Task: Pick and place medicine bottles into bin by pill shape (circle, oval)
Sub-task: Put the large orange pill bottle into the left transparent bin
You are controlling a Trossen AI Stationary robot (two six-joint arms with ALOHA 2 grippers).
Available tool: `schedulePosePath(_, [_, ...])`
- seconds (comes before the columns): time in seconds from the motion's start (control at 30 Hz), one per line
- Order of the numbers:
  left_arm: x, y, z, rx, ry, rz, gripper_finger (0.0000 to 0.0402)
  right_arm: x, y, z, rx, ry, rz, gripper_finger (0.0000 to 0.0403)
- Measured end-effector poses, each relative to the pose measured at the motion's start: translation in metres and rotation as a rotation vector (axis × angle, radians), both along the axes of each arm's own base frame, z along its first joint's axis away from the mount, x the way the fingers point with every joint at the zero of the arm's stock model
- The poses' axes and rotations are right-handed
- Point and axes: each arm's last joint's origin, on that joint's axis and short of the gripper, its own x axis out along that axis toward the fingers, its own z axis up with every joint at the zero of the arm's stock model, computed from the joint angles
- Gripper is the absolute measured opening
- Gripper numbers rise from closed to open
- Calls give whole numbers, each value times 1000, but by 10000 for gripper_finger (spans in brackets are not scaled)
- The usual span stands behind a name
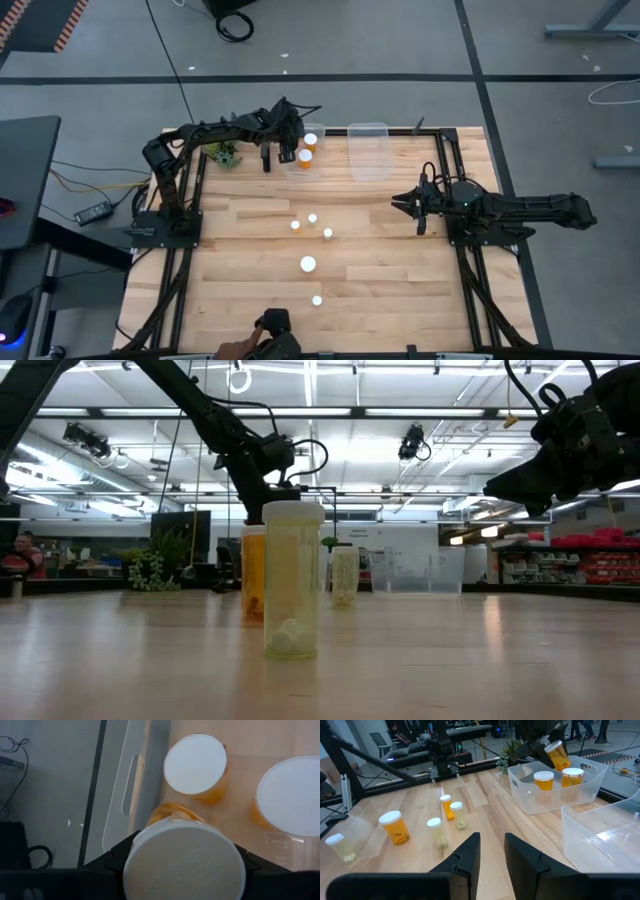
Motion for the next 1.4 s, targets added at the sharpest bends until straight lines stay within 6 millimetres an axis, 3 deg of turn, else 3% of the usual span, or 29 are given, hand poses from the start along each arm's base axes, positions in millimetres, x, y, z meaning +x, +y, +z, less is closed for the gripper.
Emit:
schedulePosePath(0.73, [9, -19, -3, -29, 39, -52, 208, 0, 0, 0, 0, 0, 0, 95])
schedulePosePath(1.13, [5, -5, 1, 21, -4, -33, 204, 0, 0, 0, 0, 0, 0, 95])
schedulePosePath(1.4, [8, -6, 2, 2, -43, -50, 202, 0, 0, 0, 0, 0, 0, 95])
